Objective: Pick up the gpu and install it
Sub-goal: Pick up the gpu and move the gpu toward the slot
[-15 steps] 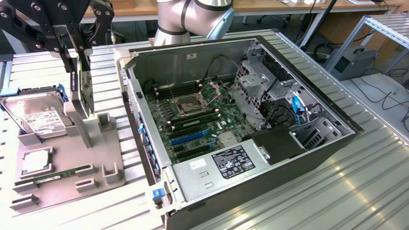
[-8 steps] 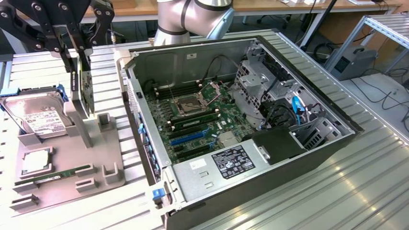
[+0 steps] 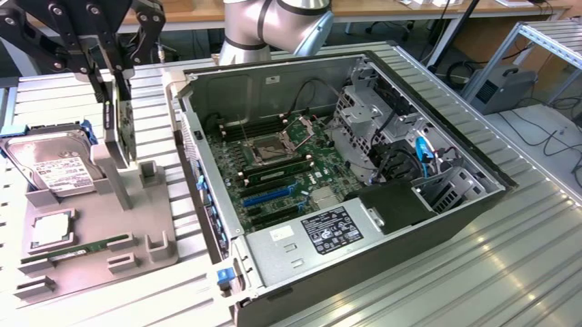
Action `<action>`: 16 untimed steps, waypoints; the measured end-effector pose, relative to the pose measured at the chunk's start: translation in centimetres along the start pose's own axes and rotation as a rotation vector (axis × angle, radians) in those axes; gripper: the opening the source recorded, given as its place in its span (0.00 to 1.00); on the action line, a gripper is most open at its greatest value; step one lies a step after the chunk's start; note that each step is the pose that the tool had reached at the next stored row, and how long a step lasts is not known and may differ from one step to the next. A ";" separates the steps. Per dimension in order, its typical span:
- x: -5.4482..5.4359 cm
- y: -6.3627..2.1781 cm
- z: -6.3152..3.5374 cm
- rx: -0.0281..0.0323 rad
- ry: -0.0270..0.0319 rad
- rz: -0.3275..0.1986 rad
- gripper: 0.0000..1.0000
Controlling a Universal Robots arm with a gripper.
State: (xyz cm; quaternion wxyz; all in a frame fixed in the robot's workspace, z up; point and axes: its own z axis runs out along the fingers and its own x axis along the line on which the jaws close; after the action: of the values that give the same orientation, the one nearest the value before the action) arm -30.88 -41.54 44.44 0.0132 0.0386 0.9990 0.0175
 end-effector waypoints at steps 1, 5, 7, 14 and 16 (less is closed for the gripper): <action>-0.1 0.01 0.01 0.0000 -0.0001 0.000 0.27; -0.4 0.03 0.02 0.0002 -0.0002 0.000 0.27; -0.5 0.04 0.02 0.0003 -0.0002 0.000 0.27; -1.0 0.07 0.04 0.0003 -0.0002 0.000 0.27; -1.1 0.08 0.04 0.0002 -0.0002 0.000 0.27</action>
State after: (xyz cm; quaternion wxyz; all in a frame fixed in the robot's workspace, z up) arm -29.79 -41.54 44.43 0.0133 0.0387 0.9990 0.0174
